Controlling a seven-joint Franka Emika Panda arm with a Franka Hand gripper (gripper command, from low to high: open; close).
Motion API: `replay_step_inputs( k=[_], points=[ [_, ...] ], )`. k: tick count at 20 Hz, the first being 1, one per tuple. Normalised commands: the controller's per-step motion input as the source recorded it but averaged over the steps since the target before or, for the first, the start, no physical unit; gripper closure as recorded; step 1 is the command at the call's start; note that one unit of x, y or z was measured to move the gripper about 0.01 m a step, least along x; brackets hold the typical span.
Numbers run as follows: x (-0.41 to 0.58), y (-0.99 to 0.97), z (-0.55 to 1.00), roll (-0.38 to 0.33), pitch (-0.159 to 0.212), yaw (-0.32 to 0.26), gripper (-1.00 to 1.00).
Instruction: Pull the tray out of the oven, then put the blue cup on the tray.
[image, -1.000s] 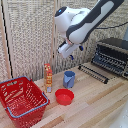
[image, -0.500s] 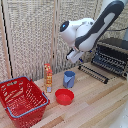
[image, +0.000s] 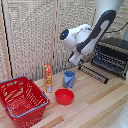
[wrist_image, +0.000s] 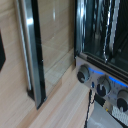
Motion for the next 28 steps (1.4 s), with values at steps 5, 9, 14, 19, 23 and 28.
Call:
replay_step_inputs(
  k=[5,9,14,19,23,28],
  points=[
    [-0.121,-0.78,0.00,-0.117,-0.008,0.076,-1.00],
    [-0.121,-0.74,0.00,-0.150,-0.045,0.092,-1.00],
    [-0.143,-0.69,0.00,-0.192,-0.045,0.087,-1.00],
    [-0.073,-0.64,-0.07,-0.219,-0.001,0.094,-1.00],
    [-0.113,-0.67,-0.16,-0.202,-0.002,0.091,-1.00],
    [-0.003,-0.56,-0.40,-0.138,0.013,0.112,-1.00]
  ],
)
